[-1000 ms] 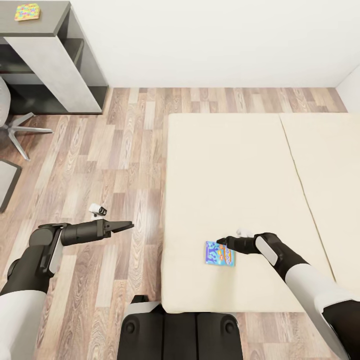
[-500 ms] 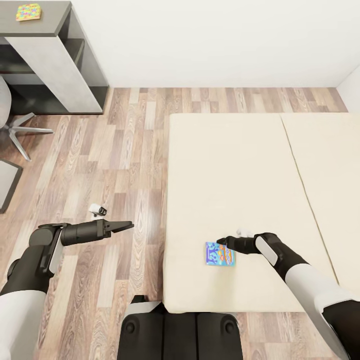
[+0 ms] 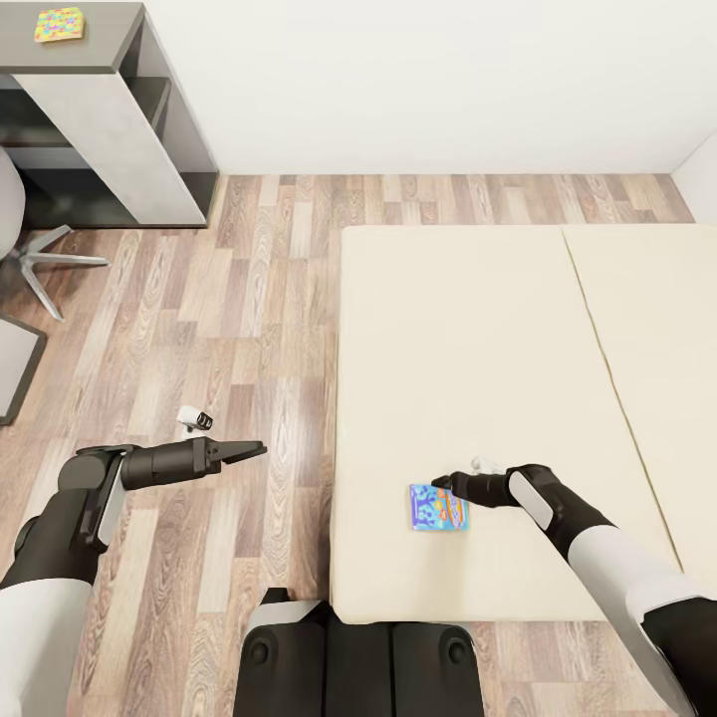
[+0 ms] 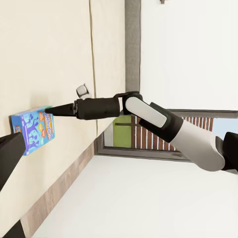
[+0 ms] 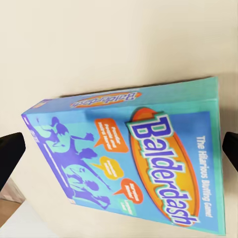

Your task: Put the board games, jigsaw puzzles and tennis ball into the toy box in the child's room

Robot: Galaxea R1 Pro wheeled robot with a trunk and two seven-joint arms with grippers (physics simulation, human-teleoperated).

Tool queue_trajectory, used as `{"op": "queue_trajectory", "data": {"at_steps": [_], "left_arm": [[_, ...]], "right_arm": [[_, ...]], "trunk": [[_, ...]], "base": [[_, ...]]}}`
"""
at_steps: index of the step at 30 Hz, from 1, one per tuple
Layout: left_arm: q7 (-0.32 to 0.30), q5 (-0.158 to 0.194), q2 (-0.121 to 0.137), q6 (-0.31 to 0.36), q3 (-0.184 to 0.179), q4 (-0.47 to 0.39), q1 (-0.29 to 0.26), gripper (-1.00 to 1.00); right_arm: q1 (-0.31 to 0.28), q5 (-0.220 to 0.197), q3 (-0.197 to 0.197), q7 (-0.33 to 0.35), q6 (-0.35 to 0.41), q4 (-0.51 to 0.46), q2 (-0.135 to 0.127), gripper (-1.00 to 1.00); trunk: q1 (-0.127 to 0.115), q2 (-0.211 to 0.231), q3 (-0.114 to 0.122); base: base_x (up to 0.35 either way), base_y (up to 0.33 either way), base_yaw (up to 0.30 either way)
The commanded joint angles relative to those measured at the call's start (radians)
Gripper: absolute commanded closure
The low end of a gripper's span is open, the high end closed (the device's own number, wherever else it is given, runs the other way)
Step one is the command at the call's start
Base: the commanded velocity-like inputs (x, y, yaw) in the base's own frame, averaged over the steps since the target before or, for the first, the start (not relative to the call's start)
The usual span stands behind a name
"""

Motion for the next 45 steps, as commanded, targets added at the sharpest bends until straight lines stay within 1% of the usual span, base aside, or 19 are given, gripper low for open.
{"op": "queue_trajectory", "data": {"at_steps": [1,10,38,45], "left_arm": [[-0.004,-0.001,0.000,0.011,0.000,0.000,0.000,-1.00],[-0.004,-0.001,0.000,0.011,0.000,0.000,0.000,-1.00],[-0.004,-0.001,0.000,0.011,0.000,0.000,0.000,-1.00],[-0.004,-0.001,0.000,0.011,0.000,0.000,0.000,-1.00]], "right_arm": [[-0.001,0.001,0.005,0.003,0.002,0.000,-0.001,-1.00],[0.001,0.002,0.011,0.003,0.003,0.003,-0.001,-1.00],[0.002,0.003,0.012,0.003,0.003,0.003,-0.001,-1.00],[0.003,0.004,0.011,0.003,0.003,0.003,-0.001,-1.00]], "trunk": [[0.001,-0.002,-0.001],[0.001,-0.002,-0.001],[0.001,-0.002,-0.001],[0.001,-0.002,-0.001]], "base": [[0.000,0.008,0.000],[0.000,0.002,0.000],[0.000,0.000,0.000],[0.000,0.077,0.000]]}}
